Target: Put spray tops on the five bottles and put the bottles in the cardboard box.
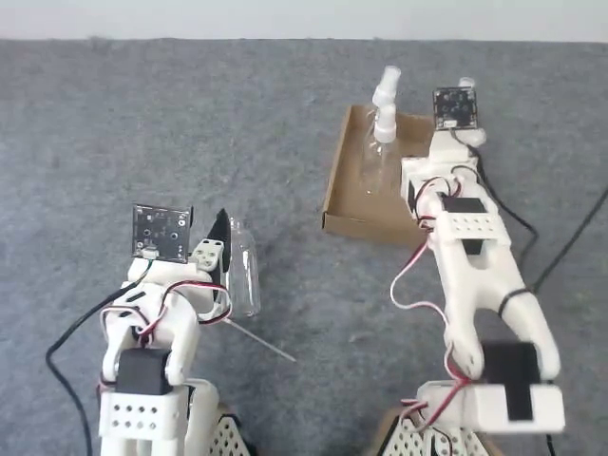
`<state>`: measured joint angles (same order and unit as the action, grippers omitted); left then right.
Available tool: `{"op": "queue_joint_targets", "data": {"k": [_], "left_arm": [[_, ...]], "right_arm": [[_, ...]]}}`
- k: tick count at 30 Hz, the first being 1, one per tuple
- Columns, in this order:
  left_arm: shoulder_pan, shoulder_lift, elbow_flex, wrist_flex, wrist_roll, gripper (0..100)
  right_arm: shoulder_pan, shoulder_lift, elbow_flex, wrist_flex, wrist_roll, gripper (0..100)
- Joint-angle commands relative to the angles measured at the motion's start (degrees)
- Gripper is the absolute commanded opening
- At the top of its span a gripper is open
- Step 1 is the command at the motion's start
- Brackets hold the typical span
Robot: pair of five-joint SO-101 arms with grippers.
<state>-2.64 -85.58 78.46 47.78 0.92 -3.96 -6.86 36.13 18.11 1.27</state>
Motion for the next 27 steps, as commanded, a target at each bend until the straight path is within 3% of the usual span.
{"op": "queue_joint_targets", "data": {"k": [1, 8, 13, 19, 27], "left_arm": [[-0.4, 0.3, -2.1, -1.8, 0.2, 13], [-0.5, 0.3, -2.1, -1.8, 0.2, 13], [-4.7, 0.9, -5.0, -1.4, 0.1, 13], [-14.9, 12.1, -17.1, 4.1, -3.3, 13], [-28.8, 35.9, -42.3, 15.8, -11.2, 17]], "right_arm": [[0.1, -8.7, -3.4, 3.3, 0.4, 31.9], [-0.3, -20.1, -3.9, 9.6, 0.4, 31.9], [-3.3, -24.5, -12.0, 23.6, 0.4, 31.9], [-17.5, -24.4, -19.6, 40.0, -0.4, 31.9], [-39.3, -13.8, -18.5, 41.9, -10.6, 31.9]]}}
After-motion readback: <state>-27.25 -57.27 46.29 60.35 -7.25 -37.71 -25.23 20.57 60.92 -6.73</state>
